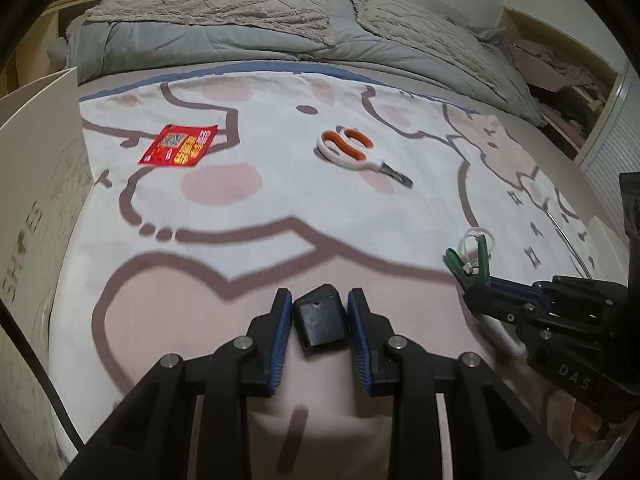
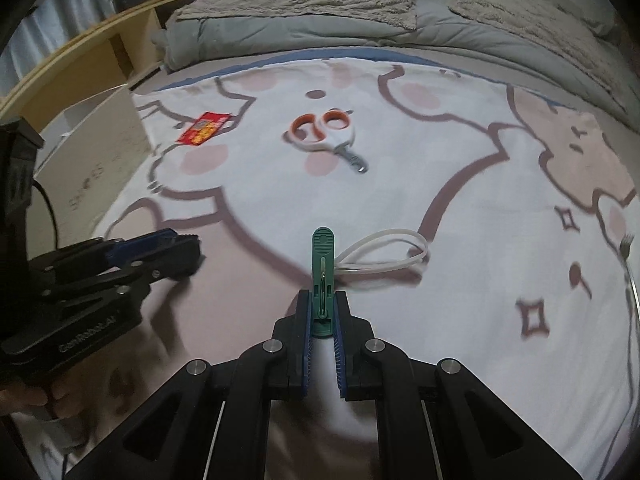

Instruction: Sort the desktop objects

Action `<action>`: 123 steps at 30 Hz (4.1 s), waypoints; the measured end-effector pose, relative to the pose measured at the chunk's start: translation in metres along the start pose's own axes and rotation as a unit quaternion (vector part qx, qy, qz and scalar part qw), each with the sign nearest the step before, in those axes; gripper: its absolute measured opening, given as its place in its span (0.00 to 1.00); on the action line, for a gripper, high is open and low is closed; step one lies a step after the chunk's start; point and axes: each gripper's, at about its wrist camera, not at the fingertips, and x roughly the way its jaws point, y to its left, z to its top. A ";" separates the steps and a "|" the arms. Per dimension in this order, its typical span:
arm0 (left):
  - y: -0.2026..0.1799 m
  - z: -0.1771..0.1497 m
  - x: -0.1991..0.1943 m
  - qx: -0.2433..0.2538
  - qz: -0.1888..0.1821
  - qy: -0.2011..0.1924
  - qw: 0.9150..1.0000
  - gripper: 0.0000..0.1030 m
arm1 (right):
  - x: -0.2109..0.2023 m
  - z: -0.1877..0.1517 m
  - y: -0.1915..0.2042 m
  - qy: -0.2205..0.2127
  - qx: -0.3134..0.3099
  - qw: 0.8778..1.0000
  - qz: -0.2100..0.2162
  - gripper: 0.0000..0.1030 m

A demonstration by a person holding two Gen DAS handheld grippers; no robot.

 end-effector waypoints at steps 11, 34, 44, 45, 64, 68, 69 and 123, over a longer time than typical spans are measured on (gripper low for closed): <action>-0.005 -0.044 -0.043 0.021 -0.019 0.017 0.999 0.28 | -0.029 -0.043 0.024 0.033 -0.052 0.998 0.005 0.10; -0.025 -0.114 -0.081 0.035 -0.021 0.019 0.999 0.28 | -0.065 -0.108 0.041 0.049 -0.085 0.994 0.049 0.10; -0.031 -0.131 -0.083 -0.005 -0.006 -0.001 1.000 0.45 | -0.061 -0.114 0.038 0.041 -0.072 0.995 0.057 0.10; -0.033 -0.133 -0.083 -0.003 -0.007 -0.003 1.000 0.48 | -0.061 -0.115 0.038 0.039 -0.074 0.995 0.055 0.10; -0.049 -0.141 -0.082 0.025 0.008 -0.021 0.999 0.70 | -0.070 -0.121 0.042 0.021 -0.091 0.993 0.069 0.57; -0.049 -0.144 -0.085 0.016 0.017 -0.028 0.999 0.70 | -0.069 -0.120 0.036 0.015 -0.094 0.995 0.026 0.57; -0.048 -0.145 -0.086 0.014 0.018 -0.029 0.999 0.70 | -0.069 -0.118 0.033 0.014 -0.090 0.996 0.017 0.57; -0.025 -0.144 -0.094 -0.088 0.117 -0.028 0.989 0.82 | -0.045 -0.108 -0.003 0.057 -0.043 0.997 -0.042 1.00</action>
